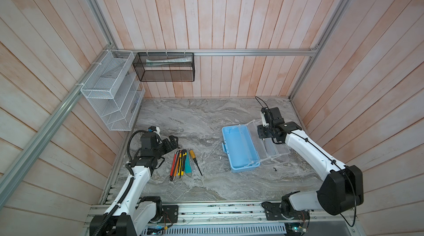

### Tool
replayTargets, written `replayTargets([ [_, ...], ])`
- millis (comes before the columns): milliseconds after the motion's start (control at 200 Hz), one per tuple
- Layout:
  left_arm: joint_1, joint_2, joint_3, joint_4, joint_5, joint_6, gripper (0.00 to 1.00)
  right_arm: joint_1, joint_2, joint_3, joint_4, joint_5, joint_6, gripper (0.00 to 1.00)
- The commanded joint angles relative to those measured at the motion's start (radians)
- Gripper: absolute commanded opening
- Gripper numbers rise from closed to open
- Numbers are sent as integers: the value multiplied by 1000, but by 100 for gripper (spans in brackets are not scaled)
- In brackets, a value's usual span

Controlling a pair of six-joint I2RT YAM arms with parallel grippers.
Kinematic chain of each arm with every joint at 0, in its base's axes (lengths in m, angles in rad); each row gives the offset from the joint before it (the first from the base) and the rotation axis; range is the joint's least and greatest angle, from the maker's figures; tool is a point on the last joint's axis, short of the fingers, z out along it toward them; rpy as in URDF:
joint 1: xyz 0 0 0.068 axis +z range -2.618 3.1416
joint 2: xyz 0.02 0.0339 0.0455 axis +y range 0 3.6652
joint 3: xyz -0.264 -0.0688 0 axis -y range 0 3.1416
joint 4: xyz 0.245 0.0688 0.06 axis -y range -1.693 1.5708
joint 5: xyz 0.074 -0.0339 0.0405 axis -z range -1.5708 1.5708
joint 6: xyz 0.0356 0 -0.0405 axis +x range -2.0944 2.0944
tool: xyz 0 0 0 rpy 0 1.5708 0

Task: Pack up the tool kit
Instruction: 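Lower the clear-handled screwdriver into the clear tray and release it, then move the right gripper back to the yellow-handled screwdriver, then grasp the yellow-handled screwdriver with the right gripper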

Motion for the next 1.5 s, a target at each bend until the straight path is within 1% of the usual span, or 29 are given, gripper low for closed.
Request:
replayTargets([
  [0,7,-8,28,15,8,3,100,12,-18,64,-37,-12,8,38],
  [90,7,-11,27,14,6,6,100,39,-18,85,-39,-23,20,37],
  [260,7,-16,25,10,2,10,100,140,12,117,-32,-17,43,38],
  [375,7,-15,30,5,-2,14,100,244,58,108,51,-78,67,38],
  [490,7,-19,32,1,-2,11,100,367,153,101,162,-155,91,38],
  [530,7,-22,31,-6,-3,11,100,408,195,114,178,-188,80,38],
  [565,6,-26,31,-12,-4,13,100,437,234,131,181,-188,78,38],
  [795,7,-36,27,-26,-17,16,100,565,458,212,271,-280,122,37],
  [920,7,-37,21,-23,-16,10,100,618,550,269,318,-315,140,37],
  [975,7,-37,17,-19,-11,4,100,639,596,312,304,-303,145,37],
  [1076,7,-40,14,-15,4,-1,100,660,665,368,298,-326,152,37],
  [1206,7,-43,12,-19,-2,-1,100,673,719,400,324,-344,157,37],
  [1361,7,-44,13,-30,-9,6,100,681,783,461,286,-302,159,35],
  [1491,7,-57,11,-30,-13,7,100,694,802,467,293,-309,156,35],
])
